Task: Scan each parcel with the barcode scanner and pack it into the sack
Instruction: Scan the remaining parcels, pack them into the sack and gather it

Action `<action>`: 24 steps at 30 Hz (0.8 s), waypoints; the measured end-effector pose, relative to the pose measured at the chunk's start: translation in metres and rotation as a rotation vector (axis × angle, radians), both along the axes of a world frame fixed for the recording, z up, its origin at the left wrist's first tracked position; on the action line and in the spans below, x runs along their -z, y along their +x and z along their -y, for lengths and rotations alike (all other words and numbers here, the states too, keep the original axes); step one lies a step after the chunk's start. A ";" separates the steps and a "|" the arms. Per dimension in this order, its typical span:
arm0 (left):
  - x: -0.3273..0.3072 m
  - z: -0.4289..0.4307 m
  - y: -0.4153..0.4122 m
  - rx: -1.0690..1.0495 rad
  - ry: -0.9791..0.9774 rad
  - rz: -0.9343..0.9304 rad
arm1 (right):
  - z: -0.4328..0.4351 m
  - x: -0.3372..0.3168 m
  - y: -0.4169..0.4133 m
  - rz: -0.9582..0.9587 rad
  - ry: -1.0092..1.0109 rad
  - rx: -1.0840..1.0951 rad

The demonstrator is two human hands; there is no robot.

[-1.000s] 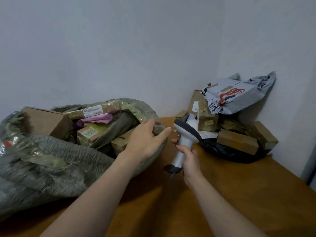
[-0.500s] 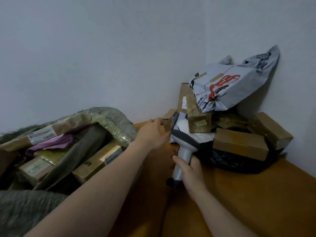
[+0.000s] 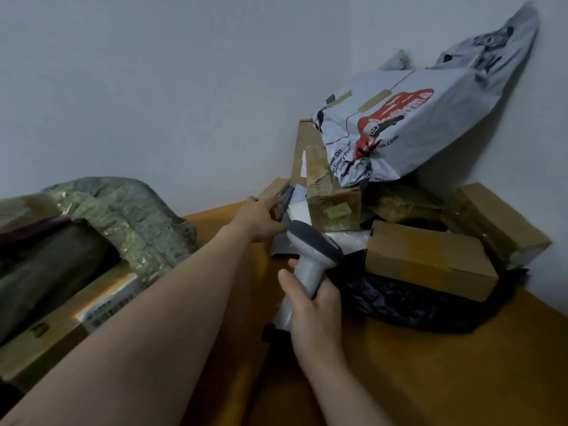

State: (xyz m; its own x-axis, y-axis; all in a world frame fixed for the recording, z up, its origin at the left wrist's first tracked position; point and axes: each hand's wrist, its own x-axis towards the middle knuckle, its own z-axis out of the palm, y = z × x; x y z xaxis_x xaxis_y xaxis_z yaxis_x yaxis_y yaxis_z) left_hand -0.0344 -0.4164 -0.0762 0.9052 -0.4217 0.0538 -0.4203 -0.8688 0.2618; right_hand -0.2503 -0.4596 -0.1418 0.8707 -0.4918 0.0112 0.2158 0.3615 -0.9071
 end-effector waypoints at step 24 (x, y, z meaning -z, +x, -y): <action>-0.004 -0.136 -0.265 -0.086 -0.861 0.362 | -0.023 -0.012 -0.077 0.025 -0.094 -0.008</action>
State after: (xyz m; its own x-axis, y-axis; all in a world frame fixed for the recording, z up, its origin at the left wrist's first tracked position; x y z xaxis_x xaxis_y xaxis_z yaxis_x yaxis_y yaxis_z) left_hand -0.2993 -0.2806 -0.0720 0.7987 -0.0378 0.6006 -0.5451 -0.4683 0.6954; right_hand -0.3270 -0.4365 -0.1302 0.8734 -0.4807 0.0788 0.2363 0.2765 -0.9315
